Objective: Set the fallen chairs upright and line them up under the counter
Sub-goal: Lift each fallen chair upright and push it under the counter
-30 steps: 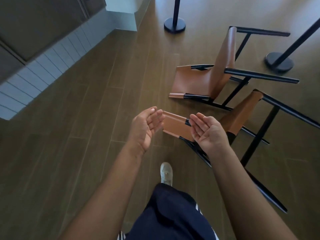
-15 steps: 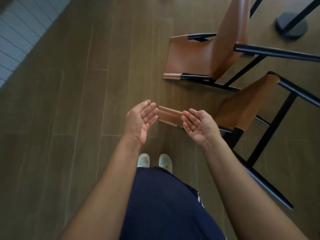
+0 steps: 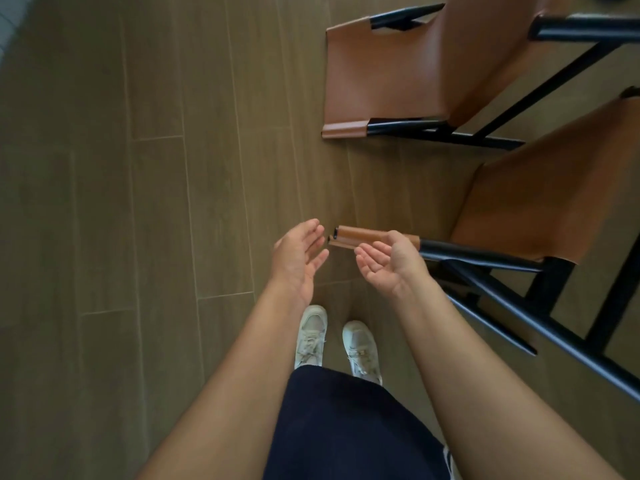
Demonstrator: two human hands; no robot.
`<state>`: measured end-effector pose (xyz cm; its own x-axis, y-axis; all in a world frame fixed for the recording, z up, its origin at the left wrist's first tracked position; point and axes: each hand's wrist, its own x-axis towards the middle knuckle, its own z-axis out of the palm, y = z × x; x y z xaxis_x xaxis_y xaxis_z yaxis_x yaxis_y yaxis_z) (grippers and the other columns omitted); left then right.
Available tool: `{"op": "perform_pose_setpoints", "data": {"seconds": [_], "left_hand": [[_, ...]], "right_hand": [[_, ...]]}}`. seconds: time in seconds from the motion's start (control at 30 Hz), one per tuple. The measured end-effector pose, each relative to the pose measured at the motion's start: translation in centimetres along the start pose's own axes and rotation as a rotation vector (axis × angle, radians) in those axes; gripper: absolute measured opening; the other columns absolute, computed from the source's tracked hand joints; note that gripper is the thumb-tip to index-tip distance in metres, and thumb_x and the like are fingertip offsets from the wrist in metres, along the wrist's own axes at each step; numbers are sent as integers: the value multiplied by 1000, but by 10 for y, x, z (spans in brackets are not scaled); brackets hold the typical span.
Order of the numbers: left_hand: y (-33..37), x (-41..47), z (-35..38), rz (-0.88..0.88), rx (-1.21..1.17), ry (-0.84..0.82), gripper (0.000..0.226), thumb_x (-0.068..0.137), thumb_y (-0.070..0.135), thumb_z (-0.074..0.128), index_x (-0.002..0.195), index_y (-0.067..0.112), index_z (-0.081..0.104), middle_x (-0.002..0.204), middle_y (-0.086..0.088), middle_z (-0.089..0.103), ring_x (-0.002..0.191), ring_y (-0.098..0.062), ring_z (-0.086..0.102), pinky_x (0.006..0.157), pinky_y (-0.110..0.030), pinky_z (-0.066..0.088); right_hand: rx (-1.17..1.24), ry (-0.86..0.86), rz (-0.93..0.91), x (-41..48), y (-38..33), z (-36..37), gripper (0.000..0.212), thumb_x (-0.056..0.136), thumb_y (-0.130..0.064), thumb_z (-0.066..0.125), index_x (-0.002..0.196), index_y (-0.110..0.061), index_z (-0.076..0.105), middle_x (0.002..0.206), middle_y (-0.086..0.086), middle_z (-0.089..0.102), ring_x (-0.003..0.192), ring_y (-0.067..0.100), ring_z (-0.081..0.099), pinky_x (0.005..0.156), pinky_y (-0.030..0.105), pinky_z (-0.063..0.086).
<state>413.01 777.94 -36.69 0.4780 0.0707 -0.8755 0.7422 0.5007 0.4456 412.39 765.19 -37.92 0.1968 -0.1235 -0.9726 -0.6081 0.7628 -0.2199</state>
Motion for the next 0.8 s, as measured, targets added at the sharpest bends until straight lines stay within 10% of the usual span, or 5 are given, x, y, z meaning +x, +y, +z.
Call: {"op": "perform_pose_setpoints", "data": {"seconds": [0.2,0.6,0.8], "left_hand": [[-16,52,-1,-132,-64,-11,28,95,16,50,119,4,60,97,-8,62,103,-20,56,91,-30,46],[-23,103,7,-223,23,-12,42,97,16,47,136,2,49,143,-15,47,137,-27,39,115,-38,29],[-32,109,9,-246,35,-20,22,94,8,50,112,3,62,100,-6,66,103,-18,60,111,-39,36]], "right_hand": [[313,16,204,52,1,18,68,96,-23,53,149,6,21,153,28,30,142,39,32,116,43,29],[377,185,203,114,6,45,51,92,-16,62,137,-5,41,133,20,51,126,36,49,107,50,40],[362,304,111,122,10,53,56,90,-12,66,139,-8,39,131,24,52,119,41,54,94,53,50]]}}
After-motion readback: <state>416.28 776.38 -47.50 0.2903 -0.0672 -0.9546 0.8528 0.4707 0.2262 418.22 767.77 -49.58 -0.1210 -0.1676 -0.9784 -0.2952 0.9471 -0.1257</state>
